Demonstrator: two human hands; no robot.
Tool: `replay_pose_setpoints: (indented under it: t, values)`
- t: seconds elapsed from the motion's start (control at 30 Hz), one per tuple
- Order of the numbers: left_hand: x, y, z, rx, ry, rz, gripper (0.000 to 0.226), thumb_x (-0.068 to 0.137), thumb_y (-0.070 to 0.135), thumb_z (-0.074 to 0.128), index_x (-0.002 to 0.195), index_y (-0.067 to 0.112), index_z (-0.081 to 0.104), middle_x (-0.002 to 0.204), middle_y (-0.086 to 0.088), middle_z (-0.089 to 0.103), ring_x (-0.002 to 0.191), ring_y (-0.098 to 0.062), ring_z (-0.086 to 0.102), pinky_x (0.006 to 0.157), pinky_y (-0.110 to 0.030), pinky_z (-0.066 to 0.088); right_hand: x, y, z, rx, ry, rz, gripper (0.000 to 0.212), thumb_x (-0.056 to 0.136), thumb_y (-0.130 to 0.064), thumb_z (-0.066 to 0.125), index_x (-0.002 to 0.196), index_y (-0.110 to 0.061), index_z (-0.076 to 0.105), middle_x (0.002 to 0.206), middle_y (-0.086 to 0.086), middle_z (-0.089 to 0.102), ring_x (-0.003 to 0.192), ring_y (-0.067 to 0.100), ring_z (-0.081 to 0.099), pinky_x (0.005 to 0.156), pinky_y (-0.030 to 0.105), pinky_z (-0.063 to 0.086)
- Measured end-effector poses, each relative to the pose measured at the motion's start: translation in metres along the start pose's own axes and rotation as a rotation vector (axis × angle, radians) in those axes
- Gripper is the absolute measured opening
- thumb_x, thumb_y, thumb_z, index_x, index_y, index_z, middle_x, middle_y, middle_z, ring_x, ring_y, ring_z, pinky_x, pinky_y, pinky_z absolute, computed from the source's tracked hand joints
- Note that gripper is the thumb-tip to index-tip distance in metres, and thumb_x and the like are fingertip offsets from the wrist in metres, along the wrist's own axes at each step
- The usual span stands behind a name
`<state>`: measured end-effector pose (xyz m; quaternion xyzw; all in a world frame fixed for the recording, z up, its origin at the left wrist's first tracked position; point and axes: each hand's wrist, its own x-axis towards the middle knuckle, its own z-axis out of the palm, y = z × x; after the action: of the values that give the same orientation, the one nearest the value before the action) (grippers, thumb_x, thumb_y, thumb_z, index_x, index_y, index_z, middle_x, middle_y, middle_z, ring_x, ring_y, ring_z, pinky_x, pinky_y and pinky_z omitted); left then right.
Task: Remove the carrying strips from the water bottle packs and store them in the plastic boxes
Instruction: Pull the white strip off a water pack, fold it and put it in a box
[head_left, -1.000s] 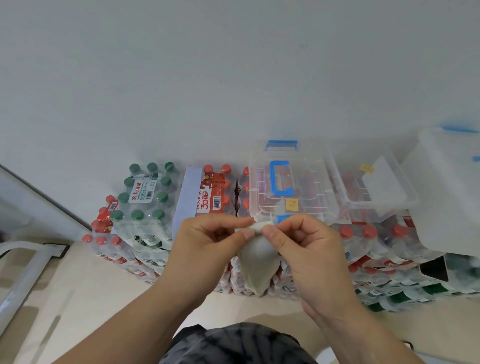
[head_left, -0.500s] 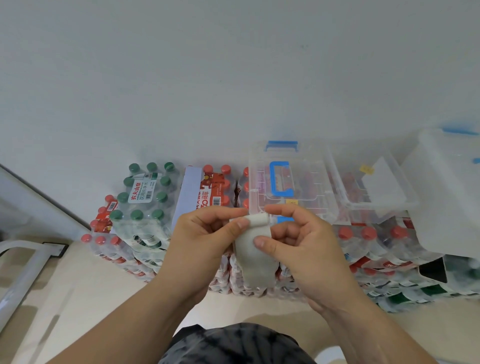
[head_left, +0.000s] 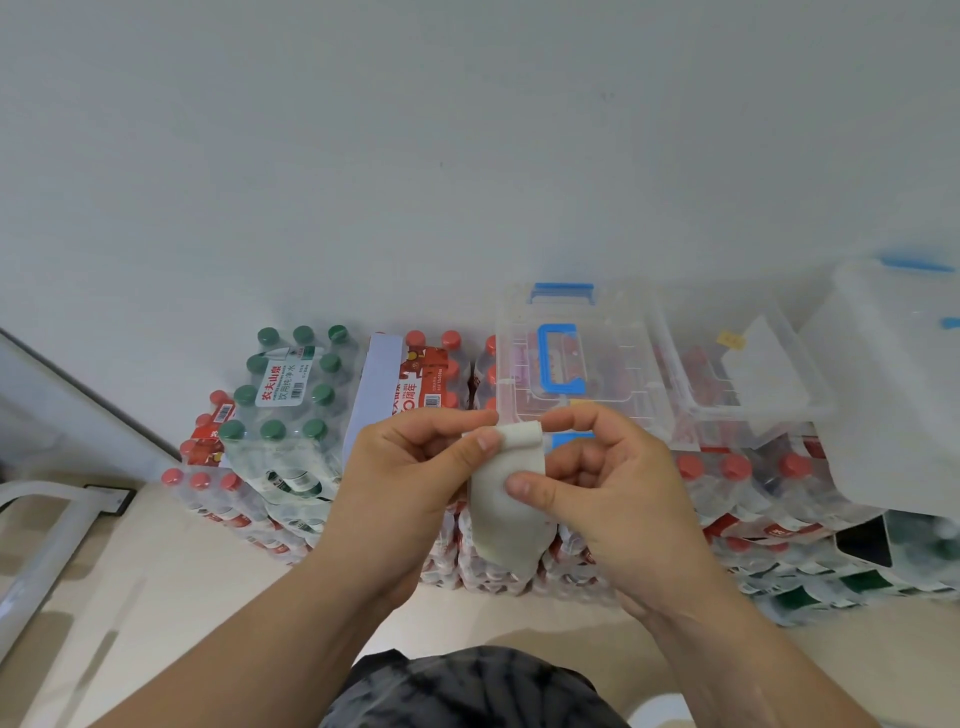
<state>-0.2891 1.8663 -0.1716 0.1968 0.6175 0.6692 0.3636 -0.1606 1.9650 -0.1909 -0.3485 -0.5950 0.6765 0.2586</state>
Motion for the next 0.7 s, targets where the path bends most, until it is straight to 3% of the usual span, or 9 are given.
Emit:
replay_pose_setpoints:
  t: [0.1, 0.2, 0.3, 0.47, 0.57, 0.7]
  values:
    - [0.0002, -0.0001, 0.0011, -0.025, 0.006, -0.001, 0.018, 0.066, 0.026, 0.075, 0.081, 0.019, 0.08, 0.08, -0.01, 0.075, 0.078, -0.028, 0.062, 0.074, -0.045, 0.046, 0.0003, 0.0013, -0.0012, 0.007, -0.005, 0.005, 0.035, 0.072, -0.006, 0.086, 0.1, -0.02, 0.072, 0.075, 0.008, 0.076, 0.077, 0.029, 0.076, 0.078, 0.047, 0.063]
    - [0.0017, 0.0014, 0.0017, -0.041, 0.009, 0.003, 0.013, 0.068, 0.021, 0.074, 0.079, 0.019, 0.08, 0.082, -0.008, 0.077, 0.076, -0.02, 0.068, 0.07, -0.035, 0.053, 0.0007, 0.0041, -0.0035, 0.011, -0.066, 0.068, 0.022, 0.083, -0.009, 0.078, 0.104, -0.014, 0.075, 0.088, 0.01, 0.079, 0.088, 0.029, 0.076, 0.088, 0.051, 0.061]
    - [0.0027, 0.0024, 0.002, -0.024, 0.012, 0.025, 0.01, 0.072, 0.014, 0.073, 0.08, 0.015, 0.079, 0.084, -0.009, 0.078, 0.074, -0.014, 0.071, 0.062, -0.023, 0.055, 0.0014, 0.0045, -0.0053, -0.057, -0.127, 0.113, 0.007, 0.089, -0.015, 0.073, 0.093, -0.014, 0.079, 0.092, 0.008, 0.079, 0.093, 0.028, 0.074, 0.091, 0.049, 0.059]
    - [0.0021, 0.0003, 0.0003, 0.039, 0.035, 0.061, 0.011, 0.072, 0.014, 0.076, 0.083, 0.015, 0.08, 0.082, -0.009, 0.078, 0.069, -0.011, 0.068, 0.059, -0.019, 0.051, 0.0044, 0.0029, -0.0058, -0.122, -0.099, 0.075, 0.01, 0.085, -0.017, 0.078, 0.076, -0.014, 0.076, 0.086, 0.018, 0.074, 0.078, 0.023, 0.066, 0.08, 0.047, 0.059]
    - [0.0017, -0.0006, 0.0006, 0.023, 0.048, 0.071, 0.015, 0.069, 0.018, 0.076, 0.083, 0.015, 0.08, 0.083, -0.009, 0.078, 0.07, -0.013, 0.07, 0.058, -0.019, 0.051, 0.004, 0.0037, -0.0043, -0.114, -0.083, 0.069, 0.012, 0.083, -0.016, 0.08, 0.073, -0.013, 0.074, 0.083, 0.018, 0.073, 0.074, 0.023, 0.067, 0.072, 0.039, 0.06]
    - [0.002, -0.0031, -0.0004, 0.022, 0.049, 0.072, 0.015, 0.069, 0.018, 0.076, 0.083, 0.015, 0.08, 0.084, -0.011, 0.078, 0.073, -0.016, 0.071, 0.06, -0.021, 0.053, 0.0034, 0.0049, -0.0039, -0.144, -0.086, 0.048, 0.015, 0.082, -0.019, 0.082, 0.069, -0.019, 0.073, 0.07, 0.001, 0.07, 0.069, 0.015, 0.063, 0.065, 0.027, 0.056]
